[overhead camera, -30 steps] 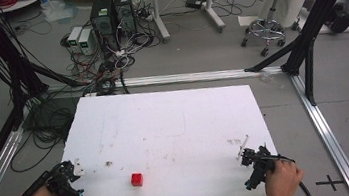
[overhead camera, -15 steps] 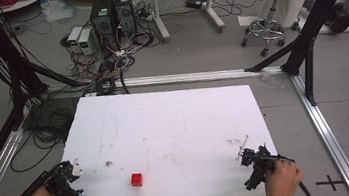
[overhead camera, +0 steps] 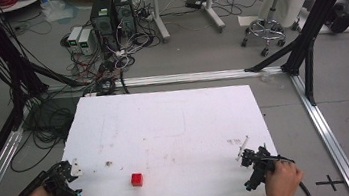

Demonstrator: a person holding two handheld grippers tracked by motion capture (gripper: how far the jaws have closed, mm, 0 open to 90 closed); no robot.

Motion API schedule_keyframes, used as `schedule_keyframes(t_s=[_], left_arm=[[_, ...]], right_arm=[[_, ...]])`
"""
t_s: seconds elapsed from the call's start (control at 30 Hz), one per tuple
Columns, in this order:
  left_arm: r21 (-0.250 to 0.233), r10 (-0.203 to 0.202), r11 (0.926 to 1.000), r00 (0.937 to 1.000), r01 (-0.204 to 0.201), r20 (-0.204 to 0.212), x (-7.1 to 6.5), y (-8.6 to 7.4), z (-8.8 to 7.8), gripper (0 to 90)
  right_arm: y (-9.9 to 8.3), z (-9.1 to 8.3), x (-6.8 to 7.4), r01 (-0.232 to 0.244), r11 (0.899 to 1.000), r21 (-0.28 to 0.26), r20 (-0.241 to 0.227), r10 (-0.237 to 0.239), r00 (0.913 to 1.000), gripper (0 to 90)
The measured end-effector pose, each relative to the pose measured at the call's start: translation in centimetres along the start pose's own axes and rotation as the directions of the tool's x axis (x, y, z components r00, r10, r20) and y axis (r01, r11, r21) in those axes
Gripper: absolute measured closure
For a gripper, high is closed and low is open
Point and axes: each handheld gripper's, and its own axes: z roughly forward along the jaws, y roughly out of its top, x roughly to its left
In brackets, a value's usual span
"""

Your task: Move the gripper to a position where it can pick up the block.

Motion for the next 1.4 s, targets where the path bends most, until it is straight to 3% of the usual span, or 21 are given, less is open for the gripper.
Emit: schedule_keyframes(t_s=[0.2, 0.57, 0.8, 0.97, 1.1, 1.4], left_arm=[[0.009, 0.044, 0.9990, 0.9990, -0.044, 0.010, 0.0, 0.6, -0.1, 21.6], [0.015, 0.103, 0.9946, 0.9945, -0.103, 0.021, -0.4, 3.2, -0.6, 21.6], [0.024, 0.166, 0.9857, 0.9855, -0.167, 0.034, -1.4, 5.5, -0.7, 21.6], [0.025, 0.215, 0.9761, 0.9755, -0.216, 0.048, -2.0, 7.0, -0.7, 21.6], [0.021, 0.271, 0.9619, 0.9613, -0.273, 0.047, -2.4, 8.1, -0.7, 21.6], [0.039, 0.341, 0.9381, 0.9372, -0.344, 0.075, -3.3, 10.0, -0.2, 21.7]], right_arm=[[-0.1, -0.1, 0.1, -0.002, 1.000, -0.008, -0.003, 0.002, 1.0000, 3.2], [-0.1, -0.1, 0.0, 0.000, 1.000, -0.015, -0.002, 0.000, 1.0000, 3.2], [0.0, -0.1, 0.1, 0.002, 1.000, -0.022, -0.004, -0.002, 1.0000, 3.2], [0.0, -0.1, 0.0, 0.005, 1.000, -0.026, -0.003, -0.005, 1.0000, 3.2], [0.0, -0.1, 0.0, 0.010, 1.000, -0.025, -0.004, -0.010, 0.9999, 3.2], [0.0, -0.1, 0.0, 0.011, 0.999, -0.031, -0.005, -0.012, 0.9999, 3.2]])
